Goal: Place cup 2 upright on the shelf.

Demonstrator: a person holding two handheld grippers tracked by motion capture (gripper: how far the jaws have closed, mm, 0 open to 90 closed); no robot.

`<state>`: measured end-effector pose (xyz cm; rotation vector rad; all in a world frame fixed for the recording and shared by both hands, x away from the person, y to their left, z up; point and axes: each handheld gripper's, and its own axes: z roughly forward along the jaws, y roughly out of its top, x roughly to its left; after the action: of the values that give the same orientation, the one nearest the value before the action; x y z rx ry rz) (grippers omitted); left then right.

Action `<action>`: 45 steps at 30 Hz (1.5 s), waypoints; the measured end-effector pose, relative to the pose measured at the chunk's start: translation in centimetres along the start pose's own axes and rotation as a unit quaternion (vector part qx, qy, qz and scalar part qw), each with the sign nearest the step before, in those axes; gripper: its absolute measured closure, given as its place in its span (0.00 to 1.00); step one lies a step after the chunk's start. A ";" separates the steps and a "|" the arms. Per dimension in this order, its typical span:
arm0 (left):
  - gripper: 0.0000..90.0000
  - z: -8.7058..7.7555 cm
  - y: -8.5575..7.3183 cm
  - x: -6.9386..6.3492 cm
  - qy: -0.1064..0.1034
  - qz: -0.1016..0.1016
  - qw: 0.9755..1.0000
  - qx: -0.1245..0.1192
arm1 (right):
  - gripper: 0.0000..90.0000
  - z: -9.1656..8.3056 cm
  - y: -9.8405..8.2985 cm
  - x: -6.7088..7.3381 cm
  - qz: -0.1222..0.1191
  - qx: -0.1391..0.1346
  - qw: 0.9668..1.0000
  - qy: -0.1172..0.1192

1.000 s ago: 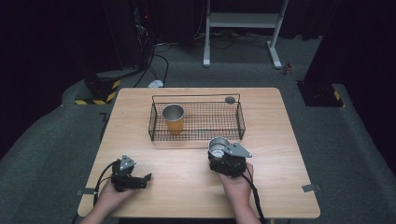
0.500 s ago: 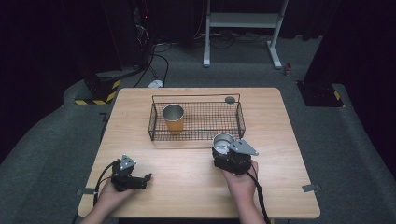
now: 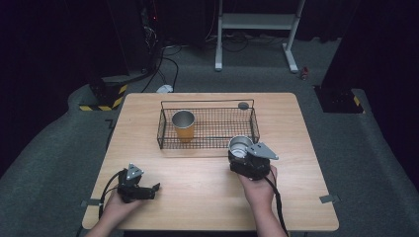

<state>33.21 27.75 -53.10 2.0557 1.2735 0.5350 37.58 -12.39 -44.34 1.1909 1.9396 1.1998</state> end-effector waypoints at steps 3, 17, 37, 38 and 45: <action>0.00 0.0 0.0 0.0 0.003 0.000 1.000 0.001 | 0.21 -0.1 0.2 0.1 -0.001 -0.001 1.000 0.000; 0.00 0.0 0.0 0.0 0.005 -0.007 1.000 0.000 | 0.21 0.1 0.6 -0.2 -0.001 -0.004 1.000 -0.003; 0.00 0.0 0.0 0.2 0.011 -0.006 1.000 0.001 | 0.20 0.0 2.5 -0.5 -0.004 -0.017 1.000 -0.010; 0.00 0.0 0.0 0.2 0.012 -0.007 1.000 0.002 | 0.20 0.0 2.6 -0.5 -0.003 -0.018 1.000 -0.010; 0.00 0.0 0.0 0.2 0.013 -0.007 1.000 0.002 | 0.21 0.0 3.3 -0.2 -0.005 -0.026 1.000 -0.006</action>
<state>33.29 27.92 -53.07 2.0477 1.3026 0.5546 38.96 -11.89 -41.35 1.1574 1.8924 1.2268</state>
